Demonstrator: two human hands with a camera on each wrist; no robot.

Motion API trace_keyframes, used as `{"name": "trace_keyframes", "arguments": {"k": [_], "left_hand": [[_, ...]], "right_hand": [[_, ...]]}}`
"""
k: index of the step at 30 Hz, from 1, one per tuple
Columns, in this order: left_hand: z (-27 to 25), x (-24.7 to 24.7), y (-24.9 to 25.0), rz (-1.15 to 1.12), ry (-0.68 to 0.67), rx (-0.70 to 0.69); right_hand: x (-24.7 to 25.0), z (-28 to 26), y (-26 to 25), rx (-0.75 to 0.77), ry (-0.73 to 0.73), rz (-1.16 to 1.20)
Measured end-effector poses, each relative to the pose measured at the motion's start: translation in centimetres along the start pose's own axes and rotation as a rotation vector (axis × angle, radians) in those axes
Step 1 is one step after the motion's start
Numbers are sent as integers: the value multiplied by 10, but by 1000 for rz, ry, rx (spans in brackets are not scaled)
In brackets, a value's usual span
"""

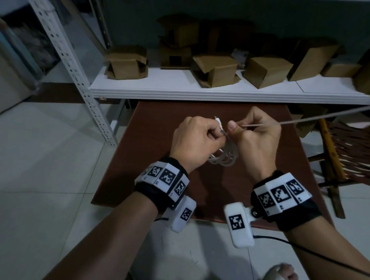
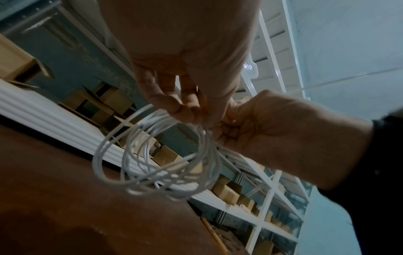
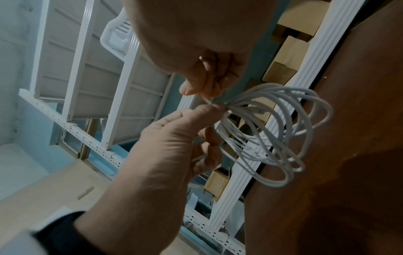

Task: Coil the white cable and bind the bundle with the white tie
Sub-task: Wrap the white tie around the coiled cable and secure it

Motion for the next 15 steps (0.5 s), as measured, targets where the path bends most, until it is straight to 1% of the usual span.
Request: {"name": "trace_keyframes", "arguments": {"k": [6, 9, 11, 12, 15], "left_hand": [[-5, 7, 12, 47, 128, 0], [-1, 10, 2, 17, 185, 98], [1, 8, -9, -34, 187, 184], [1, 6, -12, -60, 177, 205], [0, 5, -9, -54, 144, 206]], "right_hand": [[6, 8, 2, -150, 100, 112], [2, 11, 13, -230, 129, 167], [1, 11, 18, -246, 145, 201], [0, 12, 18, -249, 144, 217], [-1, 13, 18, -268, 129, 250]]}}
Point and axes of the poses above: each hand's wrist, its own z-axis towards the middle knuckle, its own x-axis out of the back of the hand, y = z × x, the point moved 7 cm from there along z, towards the middle knuckle, and after that the axes turned 1 degree about z, right-handed, at the moved point
